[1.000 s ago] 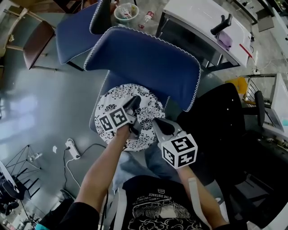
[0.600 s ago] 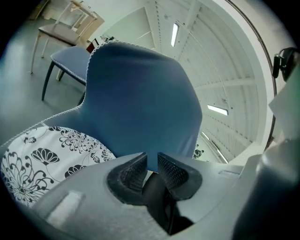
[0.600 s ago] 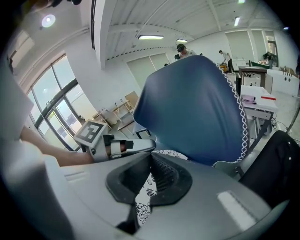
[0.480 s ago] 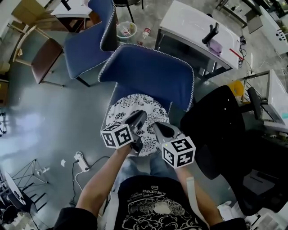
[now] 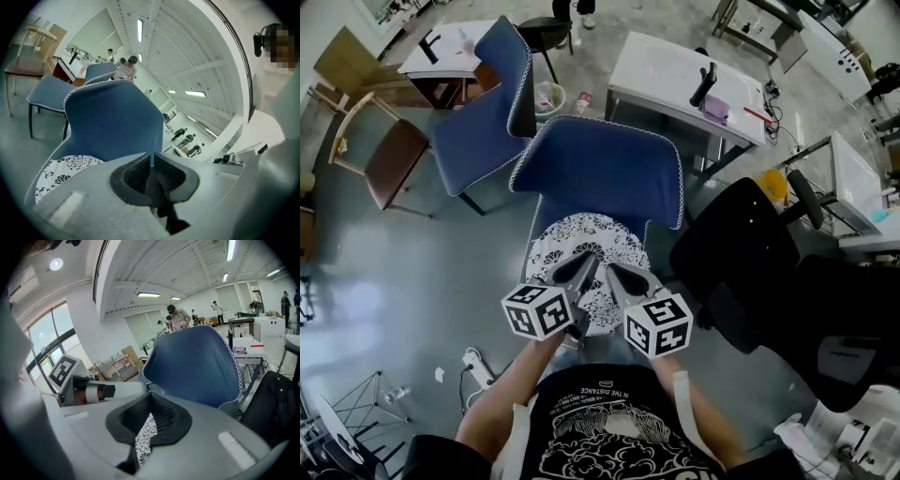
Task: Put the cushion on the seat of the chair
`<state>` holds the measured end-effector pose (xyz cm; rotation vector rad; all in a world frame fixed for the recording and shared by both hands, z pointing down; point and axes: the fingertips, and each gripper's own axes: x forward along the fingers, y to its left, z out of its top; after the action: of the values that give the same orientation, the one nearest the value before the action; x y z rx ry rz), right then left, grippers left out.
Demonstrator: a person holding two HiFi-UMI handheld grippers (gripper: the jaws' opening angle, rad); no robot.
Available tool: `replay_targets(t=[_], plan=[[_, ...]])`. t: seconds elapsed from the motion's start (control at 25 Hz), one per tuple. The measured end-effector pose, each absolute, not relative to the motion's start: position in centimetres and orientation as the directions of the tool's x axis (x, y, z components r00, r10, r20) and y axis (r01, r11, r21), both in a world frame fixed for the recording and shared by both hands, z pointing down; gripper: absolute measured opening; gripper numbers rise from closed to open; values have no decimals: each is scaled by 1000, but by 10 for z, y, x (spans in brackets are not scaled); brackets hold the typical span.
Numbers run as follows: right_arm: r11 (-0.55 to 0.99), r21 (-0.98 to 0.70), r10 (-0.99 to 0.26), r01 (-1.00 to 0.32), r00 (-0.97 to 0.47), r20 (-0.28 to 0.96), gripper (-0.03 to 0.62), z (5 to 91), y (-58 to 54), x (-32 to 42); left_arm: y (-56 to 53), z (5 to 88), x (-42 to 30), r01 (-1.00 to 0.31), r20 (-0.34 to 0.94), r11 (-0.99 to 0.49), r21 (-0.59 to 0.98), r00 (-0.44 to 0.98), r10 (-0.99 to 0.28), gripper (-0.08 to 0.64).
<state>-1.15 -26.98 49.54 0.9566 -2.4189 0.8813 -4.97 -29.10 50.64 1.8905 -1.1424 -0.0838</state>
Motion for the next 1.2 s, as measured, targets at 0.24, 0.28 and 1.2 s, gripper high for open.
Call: replay_targets(t=[0.24, 0.28, 1.2], plan=[[561, -392, -526, -730, -679, 513, -2, 474, -249, -17, -262, 480, -53, -732, 367, -254, 632, 572, -734, -2], [564, -386, -534, -730, -678, 504, -2, 471, -244, -19, -257, 477, -54, -737, 368, -261, 623, 572, -733, -2], [552, -332, -625, -765, -643, 442, -2, 442, -186, -56, -191, 455, -85, -768, 364, -355, 532, 587, -723, -3]])
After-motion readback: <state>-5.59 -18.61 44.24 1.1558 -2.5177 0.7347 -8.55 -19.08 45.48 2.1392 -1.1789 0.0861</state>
